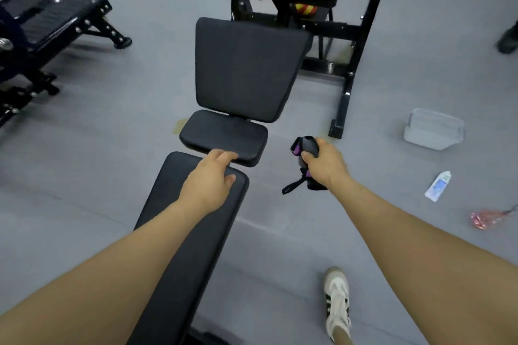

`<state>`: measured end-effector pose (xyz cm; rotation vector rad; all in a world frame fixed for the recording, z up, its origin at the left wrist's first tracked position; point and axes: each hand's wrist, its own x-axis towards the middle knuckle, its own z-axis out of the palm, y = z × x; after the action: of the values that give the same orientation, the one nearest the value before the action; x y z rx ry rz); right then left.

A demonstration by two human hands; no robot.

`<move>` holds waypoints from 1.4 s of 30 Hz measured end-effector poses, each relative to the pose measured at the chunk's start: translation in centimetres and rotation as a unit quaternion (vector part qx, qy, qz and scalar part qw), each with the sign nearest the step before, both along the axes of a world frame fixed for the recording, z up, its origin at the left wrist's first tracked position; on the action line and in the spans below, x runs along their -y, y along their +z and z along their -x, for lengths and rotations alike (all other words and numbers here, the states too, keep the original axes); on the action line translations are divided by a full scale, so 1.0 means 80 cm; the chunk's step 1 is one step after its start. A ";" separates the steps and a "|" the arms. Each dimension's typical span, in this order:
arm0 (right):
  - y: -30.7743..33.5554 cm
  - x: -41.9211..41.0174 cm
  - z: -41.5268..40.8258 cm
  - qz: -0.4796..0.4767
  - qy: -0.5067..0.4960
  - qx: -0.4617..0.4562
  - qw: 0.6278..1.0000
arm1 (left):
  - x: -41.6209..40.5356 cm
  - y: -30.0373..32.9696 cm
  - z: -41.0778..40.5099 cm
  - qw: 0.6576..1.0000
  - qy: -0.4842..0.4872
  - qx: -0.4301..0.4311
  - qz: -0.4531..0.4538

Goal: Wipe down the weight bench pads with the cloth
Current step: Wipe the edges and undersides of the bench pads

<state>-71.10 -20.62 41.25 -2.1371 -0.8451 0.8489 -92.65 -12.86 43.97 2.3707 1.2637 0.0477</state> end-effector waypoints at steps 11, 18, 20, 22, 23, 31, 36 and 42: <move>-0.060 -0.182 -0.219 0.000 -0.059 -0.093 0.994 | -0.183 -0.044 -0.266 1.000 -0.008 -0.022 -0.010; -0.083 -0.293 -0.296 -0.043 -0.093 -0.147 0.984 | -0.283 -0.077 -0.356 0.999 -0.020 -0.037 -0.032; -0.089 -0.328 -0.313 -0.067 -0.113 -0.159 0.978 | -0.309 -0.089 -0.372 0.998 -0.029 -0.035 -0.040; -0.094 -0.368 -0.331 -0.111 -0.140 -0.173 0.969 | -0.333 -0.105 -0.383 0.998 -0.038 -0.025 -0.050; -0.096 -0.387 -0.338 -0.135 -0.152 -0.179 0.963 | -0.344 -0.113 -0.385 0.997 -0.042 -0.020 -0.056; -0.130 -0.442 -0.313 -0.160 -0.202 -0.162 0.953 | -0.393 -0.165 -0.361 0.989 -0.108 -0.007 -0.106; -0.169 -0.437 -0.283 -0.132 -0.205 -0.119 0.962 | -0.392 -0.191 -0.342 0.983 -0.127 -0.009 -0.132; -0.219 -0.400 -0.219 -0.078 -0.207 -0.182 0.958 | -0.378 -0.214 -0.331 0.978 -0.124 -0.011 -0.170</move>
<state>-53.56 11.34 23.74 -1.8440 -0.2524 0.8796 -66.19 17.39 26.82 2.8126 1.0246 0.1727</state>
